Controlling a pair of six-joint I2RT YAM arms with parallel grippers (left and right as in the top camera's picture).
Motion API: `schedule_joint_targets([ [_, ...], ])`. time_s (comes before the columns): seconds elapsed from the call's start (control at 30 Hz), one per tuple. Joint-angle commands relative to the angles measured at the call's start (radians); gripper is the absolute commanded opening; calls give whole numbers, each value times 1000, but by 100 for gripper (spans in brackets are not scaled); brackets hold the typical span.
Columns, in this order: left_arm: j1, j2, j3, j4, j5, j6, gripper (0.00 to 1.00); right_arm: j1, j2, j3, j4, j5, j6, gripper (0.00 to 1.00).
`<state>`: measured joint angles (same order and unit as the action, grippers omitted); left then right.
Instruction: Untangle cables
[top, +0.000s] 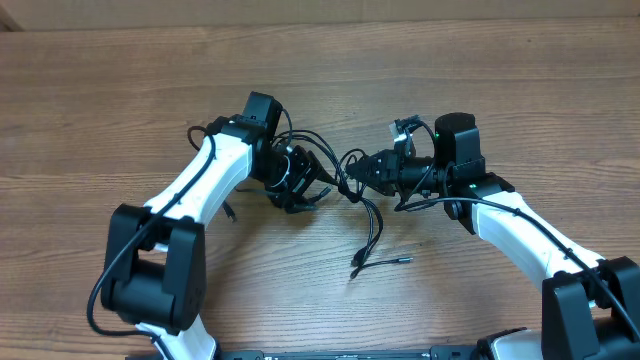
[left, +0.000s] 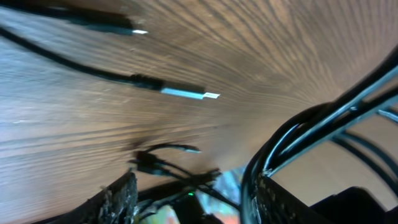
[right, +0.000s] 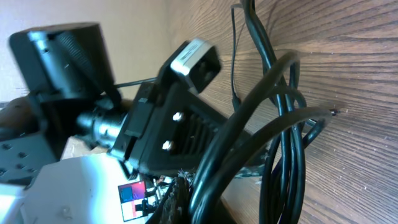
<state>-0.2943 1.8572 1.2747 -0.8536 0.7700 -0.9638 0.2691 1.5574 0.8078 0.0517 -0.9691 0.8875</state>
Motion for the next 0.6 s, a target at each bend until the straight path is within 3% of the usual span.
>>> schedule_joint_targets([
  [0.0, -2, 32, 14, 40, 119, -55, 61, -1, 0, 8, 7, -20, 3, 4],
  [0.27, -20, 34, 14, 105, 120, -73, 63, -1, 0, 8, 6, -20, 3, 4],
  [0.57, -68, 34, 14, 114, 74, -118, 33, -1, 0, 8, 6, -20, 3, 4],
])
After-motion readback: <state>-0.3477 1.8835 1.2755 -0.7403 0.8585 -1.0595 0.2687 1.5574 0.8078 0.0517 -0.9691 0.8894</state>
